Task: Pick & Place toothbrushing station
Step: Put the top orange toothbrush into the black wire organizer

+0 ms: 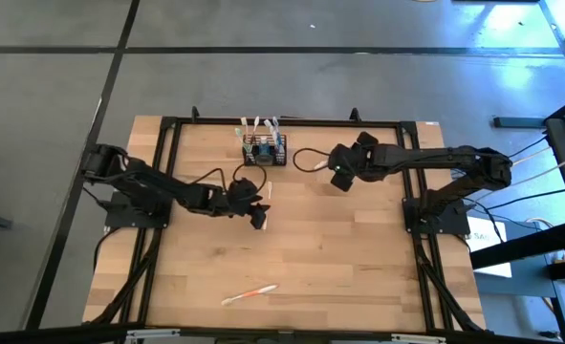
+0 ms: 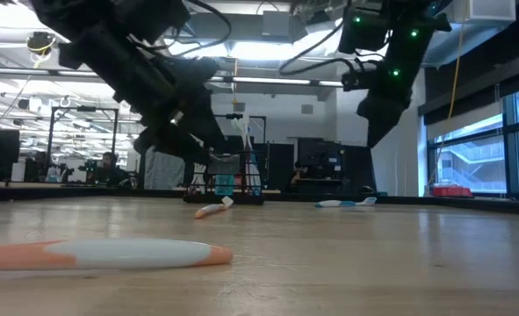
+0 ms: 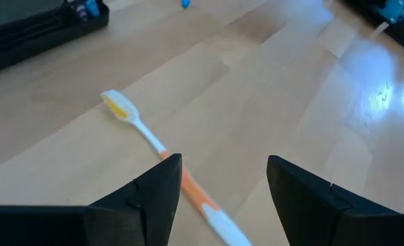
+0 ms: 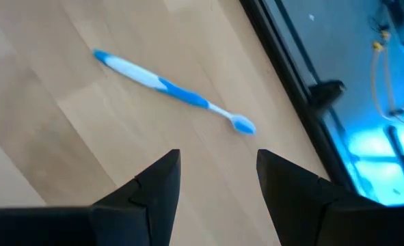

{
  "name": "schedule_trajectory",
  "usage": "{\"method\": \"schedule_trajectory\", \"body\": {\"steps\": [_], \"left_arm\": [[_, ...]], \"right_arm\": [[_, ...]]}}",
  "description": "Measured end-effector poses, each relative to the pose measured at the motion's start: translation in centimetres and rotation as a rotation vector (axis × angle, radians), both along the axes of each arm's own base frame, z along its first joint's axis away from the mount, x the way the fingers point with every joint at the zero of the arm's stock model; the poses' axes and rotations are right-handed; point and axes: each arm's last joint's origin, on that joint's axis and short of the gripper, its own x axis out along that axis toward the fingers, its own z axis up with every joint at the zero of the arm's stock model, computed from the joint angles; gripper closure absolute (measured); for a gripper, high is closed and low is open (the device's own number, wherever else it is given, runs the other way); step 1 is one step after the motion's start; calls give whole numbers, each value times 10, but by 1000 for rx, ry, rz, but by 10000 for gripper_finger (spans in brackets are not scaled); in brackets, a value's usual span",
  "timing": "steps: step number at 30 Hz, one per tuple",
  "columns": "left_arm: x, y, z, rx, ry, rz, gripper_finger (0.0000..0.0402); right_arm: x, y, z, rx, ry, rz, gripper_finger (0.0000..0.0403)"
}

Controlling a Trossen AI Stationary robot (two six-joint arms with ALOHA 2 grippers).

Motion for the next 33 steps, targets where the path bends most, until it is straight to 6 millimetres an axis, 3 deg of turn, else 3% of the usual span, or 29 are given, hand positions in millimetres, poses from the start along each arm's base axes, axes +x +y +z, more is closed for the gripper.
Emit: {"method": "schedule_trajectory", "body": {"steps": [6,11,20,24,29,33], "left_arm": [[18,3,0,-6,91,4,190],[20,11,5,4,232,33,190],[32,17,25,-34,220,59,190],[34,25,34,-78,243,85,190],[42,33,36,-152,288,90,190],[53,33,27,-234,333,36,190]], "right_arm": [[-8,9,2,-56,45,-45,206],[-17,18,13,-70,9,-21,206],[-68,31,2,-68,-116,-114,206],[-82,34,-5,-53,-181,-174,206],[-85,34,-10,-37,-301,-290,206],[-81,33,-9,-38,-375,-344,206]]}}
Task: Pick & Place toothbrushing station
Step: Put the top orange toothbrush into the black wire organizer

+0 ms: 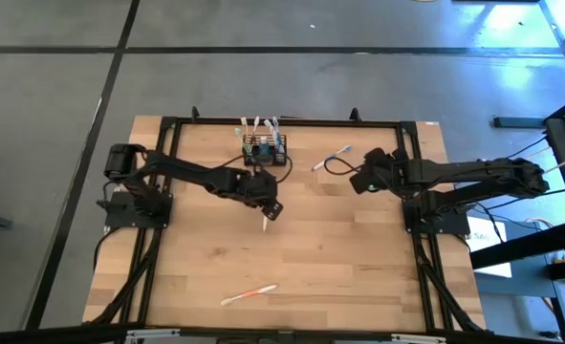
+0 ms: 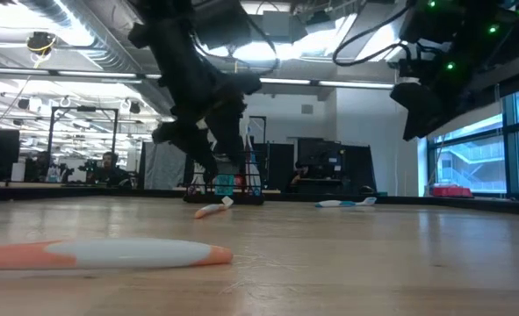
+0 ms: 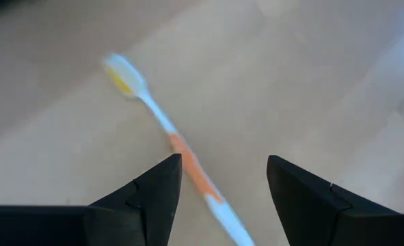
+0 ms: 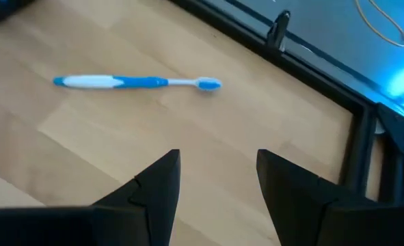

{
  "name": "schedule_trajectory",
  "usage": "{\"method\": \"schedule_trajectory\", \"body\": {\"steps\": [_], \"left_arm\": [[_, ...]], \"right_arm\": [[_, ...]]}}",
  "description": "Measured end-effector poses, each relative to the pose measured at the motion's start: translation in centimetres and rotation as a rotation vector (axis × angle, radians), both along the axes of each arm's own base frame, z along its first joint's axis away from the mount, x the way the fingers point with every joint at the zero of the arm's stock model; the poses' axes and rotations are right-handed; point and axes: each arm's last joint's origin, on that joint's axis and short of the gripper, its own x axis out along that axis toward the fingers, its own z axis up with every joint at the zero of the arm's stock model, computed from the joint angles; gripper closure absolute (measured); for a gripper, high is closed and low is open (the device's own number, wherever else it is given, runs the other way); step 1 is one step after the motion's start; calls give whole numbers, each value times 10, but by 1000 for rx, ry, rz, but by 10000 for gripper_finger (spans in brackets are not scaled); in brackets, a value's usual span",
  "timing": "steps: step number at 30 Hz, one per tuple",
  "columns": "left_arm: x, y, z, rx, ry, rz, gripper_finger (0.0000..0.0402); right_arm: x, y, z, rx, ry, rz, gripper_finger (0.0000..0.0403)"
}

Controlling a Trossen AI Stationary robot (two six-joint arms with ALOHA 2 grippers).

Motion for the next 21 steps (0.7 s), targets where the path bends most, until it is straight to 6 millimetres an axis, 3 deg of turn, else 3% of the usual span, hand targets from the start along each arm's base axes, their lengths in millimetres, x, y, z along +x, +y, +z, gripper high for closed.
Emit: {"method": "schedule_trajectory", "body": {"steps": [11,21], "left_arm": [[15,1,-35,-89,151,-12,190],[12,13,-42,-74,202,31,197]], "right_arm": [[7,0,3,-3,-78,5,206],[7,0,3,-4,-80,7,206]]}}
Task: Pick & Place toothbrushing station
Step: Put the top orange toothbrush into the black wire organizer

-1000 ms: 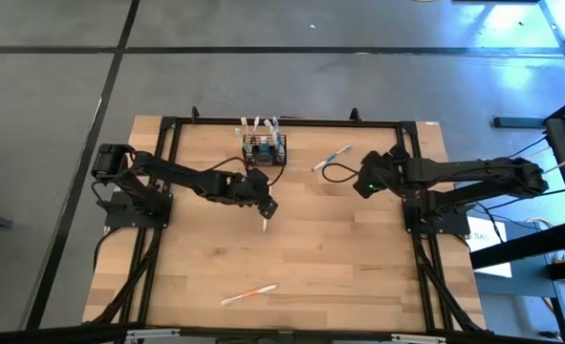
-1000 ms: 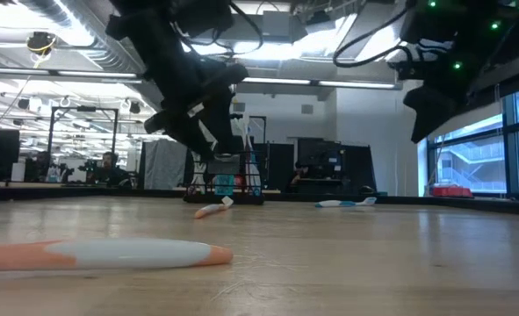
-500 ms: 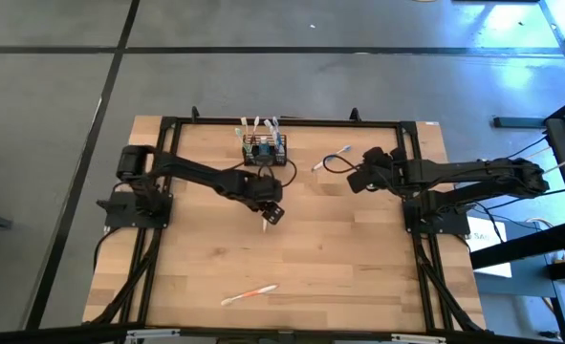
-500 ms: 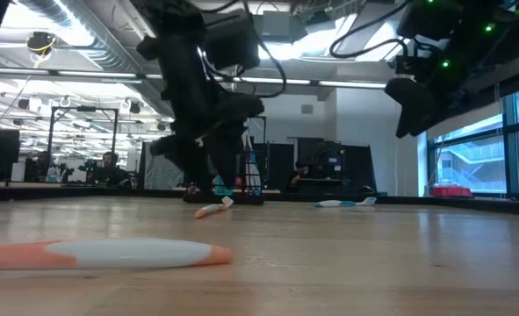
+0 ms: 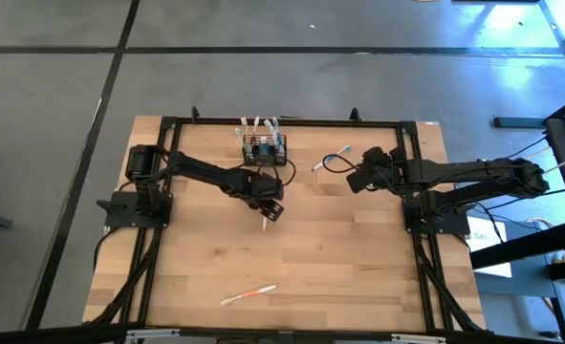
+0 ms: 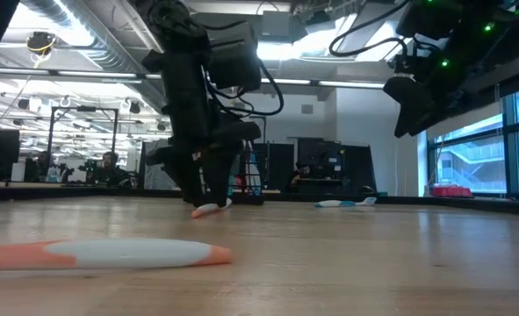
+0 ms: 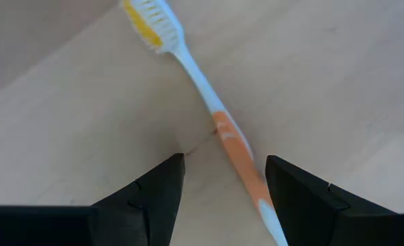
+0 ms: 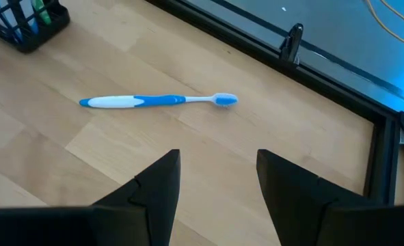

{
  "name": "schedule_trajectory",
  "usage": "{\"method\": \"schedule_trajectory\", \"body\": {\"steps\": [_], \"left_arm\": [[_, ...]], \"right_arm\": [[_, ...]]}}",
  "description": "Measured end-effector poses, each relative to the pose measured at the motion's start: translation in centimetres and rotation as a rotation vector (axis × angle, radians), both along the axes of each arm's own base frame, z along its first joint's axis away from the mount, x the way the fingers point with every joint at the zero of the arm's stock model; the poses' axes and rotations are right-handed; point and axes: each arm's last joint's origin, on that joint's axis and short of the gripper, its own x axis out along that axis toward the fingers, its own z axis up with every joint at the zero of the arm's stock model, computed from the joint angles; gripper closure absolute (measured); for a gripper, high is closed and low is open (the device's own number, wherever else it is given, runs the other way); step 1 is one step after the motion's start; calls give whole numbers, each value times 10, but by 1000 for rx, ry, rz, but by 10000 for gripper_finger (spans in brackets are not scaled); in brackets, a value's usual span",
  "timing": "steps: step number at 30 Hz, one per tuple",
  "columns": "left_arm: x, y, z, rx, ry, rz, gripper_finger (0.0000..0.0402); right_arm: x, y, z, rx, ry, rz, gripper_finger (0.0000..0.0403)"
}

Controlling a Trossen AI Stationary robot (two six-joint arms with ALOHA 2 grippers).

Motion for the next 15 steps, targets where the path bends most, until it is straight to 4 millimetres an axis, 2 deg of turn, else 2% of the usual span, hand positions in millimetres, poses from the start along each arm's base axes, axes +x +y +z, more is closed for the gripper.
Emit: {"method": "schedule_trajectory", "body": {"steps": [6,15], "left_arm": [[-4,1,-1,34,39,2,235],[-8,0,-2,45,93,-108,295]], "right_arm": [[0,0,0,0,0,0,206],[0,0,0,0,0,0,206]]}}
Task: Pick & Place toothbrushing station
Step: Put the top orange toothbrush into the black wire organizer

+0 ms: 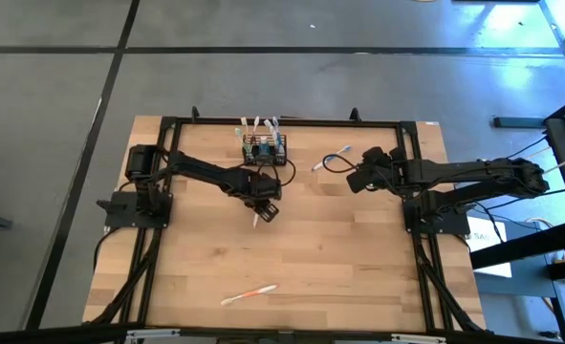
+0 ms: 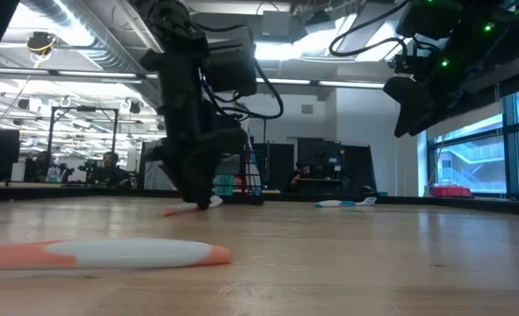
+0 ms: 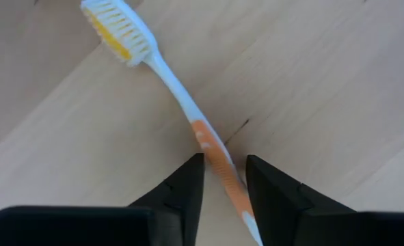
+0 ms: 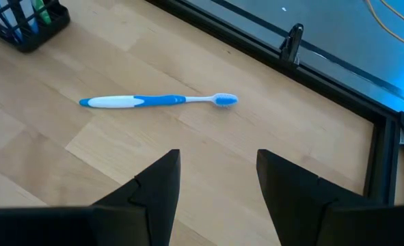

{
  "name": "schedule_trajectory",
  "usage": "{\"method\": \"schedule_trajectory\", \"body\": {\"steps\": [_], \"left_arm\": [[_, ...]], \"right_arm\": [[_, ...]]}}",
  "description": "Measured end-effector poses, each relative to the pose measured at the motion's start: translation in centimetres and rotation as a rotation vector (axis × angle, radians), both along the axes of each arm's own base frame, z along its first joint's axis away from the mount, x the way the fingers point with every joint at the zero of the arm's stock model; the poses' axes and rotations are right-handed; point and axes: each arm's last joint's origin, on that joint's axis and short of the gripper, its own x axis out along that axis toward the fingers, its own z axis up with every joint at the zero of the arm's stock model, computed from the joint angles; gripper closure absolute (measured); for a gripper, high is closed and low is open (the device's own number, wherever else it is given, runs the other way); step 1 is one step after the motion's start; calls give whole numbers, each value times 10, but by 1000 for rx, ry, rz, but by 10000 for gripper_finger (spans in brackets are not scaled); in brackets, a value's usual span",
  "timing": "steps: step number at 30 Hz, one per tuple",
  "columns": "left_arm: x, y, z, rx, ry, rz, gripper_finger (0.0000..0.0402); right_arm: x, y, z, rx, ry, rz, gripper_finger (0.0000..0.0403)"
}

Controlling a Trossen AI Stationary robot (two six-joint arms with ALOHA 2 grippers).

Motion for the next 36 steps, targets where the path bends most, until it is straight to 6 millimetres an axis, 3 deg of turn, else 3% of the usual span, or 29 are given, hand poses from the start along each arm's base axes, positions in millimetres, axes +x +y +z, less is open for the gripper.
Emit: {"method": "schedule_trajectory", "body": {"steps": [16,31,36], "left_arm": [[-4,0,0,28,58,-165,390],[-4,-9,1,80,65,-232,390],[-4,-18,12,112,22,-252,390]], "right_arm": [[0,0,0,0,0,0,206],[0,0,0,-1,0,0,206],[0,0,0,-1,0,0,206]]}}
